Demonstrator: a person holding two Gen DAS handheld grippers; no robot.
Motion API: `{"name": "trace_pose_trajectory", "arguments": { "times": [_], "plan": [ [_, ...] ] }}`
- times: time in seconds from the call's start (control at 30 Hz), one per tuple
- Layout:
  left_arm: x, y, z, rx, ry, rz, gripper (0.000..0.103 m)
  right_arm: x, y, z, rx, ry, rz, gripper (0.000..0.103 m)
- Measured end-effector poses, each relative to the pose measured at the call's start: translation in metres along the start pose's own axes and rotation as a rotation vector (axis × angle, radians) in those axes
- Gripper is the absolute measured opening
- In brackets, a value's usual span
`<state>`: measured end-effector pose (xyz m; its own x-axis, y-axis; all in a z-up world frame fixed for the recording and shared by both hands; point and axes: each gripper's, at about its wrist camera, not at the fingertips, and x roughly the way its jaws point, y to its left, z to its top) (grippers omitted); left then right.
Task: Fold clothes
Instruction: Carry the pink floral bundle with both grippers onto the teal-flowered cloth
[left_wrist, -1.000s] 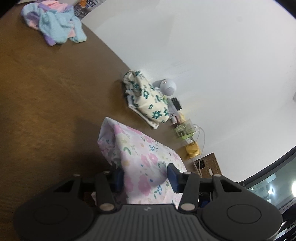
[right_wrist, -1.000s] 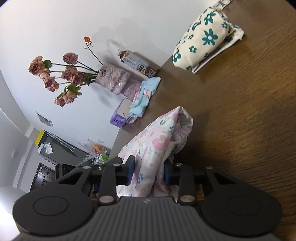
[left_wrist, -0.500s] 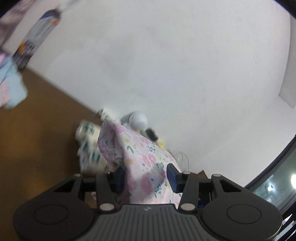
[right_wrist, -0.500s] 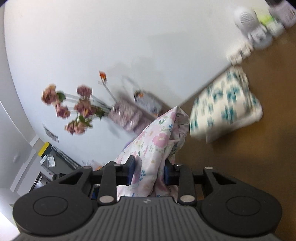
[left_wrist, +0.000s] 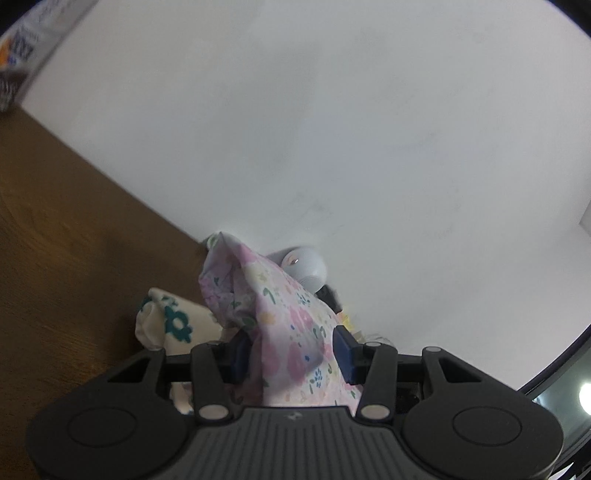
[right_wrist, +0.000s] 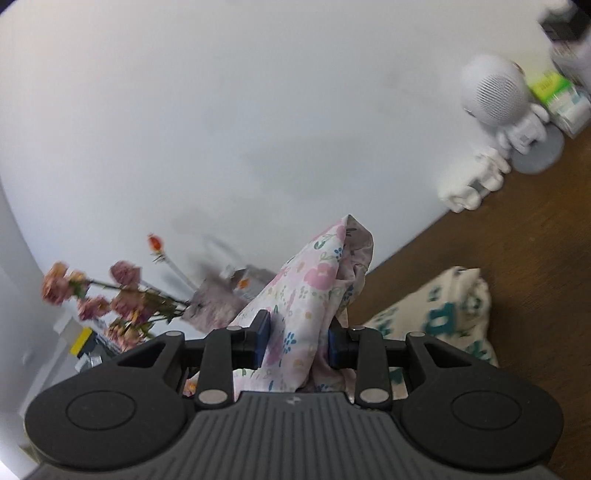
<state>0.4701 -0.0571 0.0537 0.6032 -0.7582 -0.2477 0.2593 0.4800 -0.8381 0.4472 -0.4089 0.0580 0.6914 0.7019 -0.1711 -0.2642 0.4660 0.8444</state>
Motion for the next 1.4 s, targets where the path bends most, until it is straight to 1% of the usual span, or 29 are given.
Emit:
{"name": "trace_pose_trajectory", "arguments": {
  "times": [0.13,0.33,0.5,0.7,0.87,1.0,1.03,1.07,1.1,1.17,1.23,1.3,1.37,1.4],
  "plan": [
    [0.016,0.02,-0.005,-0.037,0.012,-0.017,0.044,0.006,-0.033,0.0,0.054,-0.005,0.008,0.031],
    [0.026,0.034,-0.014,-0.061,0.02,-0.034,0.044,0.013,-0.059,-0.003,0.097,-0.001,0.015,0.03],
    [0.033,0.041,-0.018,-0.08,0.028,-0.031,0.044,0.014,-0.062,-0.005,0.104,0.002,0.027,0.031],
    [0.04,0.049,-0.02,-0.086,0.025,-0.041,0.044,0.017,-0.066,-0.005,0.114,0.008,0.012,0.032],
    [0.047,0.051,-0.019,-0.079,0.036,-0.035,0.045,0.019,-0.067,-0.005,0.109,0.009,-0.005,0.032],
    [0.046,0.047,-0.014,-0.074,0.031,-0.025,0.051,0.018,-0.067,-0.005,0.112,0.006,-0.003,0.032],
    [0.044,0.044,-0.01,-0.066,0.023,-0.017,0.055,0.017,-0.067,-0.005,0.113,0.005,0.0,0.033],
    [0.041,0.042,-0.008,-0.049,0.017,0.0,0.06,0.017,-0.067,-0.005,0.113,0.004,0.004,0.038],
    [0.039,0.039,-0.007,-0.032,0.012,0.018,0.062,0.016,-0.066,-0.005,0.111,0.001,0.009,0.044],
    [0.037,0.037,-0.004,-0.007,0.013,0.056,0.064,0.013,-0.064,-0.004,0.106,-0.008,0.016,0.048],
    [0.036,0.036,-0.001,0.006,0.009,0.08,0.063,0.011,-0.064,-0.003,0.108,-0.02,0.013,0.051],
    [0.034,0.037,-0.003,0.005,-0.004,0.073,0.061,0.01,-0.067,-0.002,0.123,-0.029,0.002,0.052],
    [0.036,0.038,-0.003,0.01,-0.015,0.062,0.049,0.008,-0.069,-0.001,0.137,-0.038,-0.004,0.051],
    [0.038,0.039,-0.002,0.019,-0.018,0.054,0.047,0.008,-0.069,-0.001,0.141,-0.042,-0.005,0.05]
  ]
}}
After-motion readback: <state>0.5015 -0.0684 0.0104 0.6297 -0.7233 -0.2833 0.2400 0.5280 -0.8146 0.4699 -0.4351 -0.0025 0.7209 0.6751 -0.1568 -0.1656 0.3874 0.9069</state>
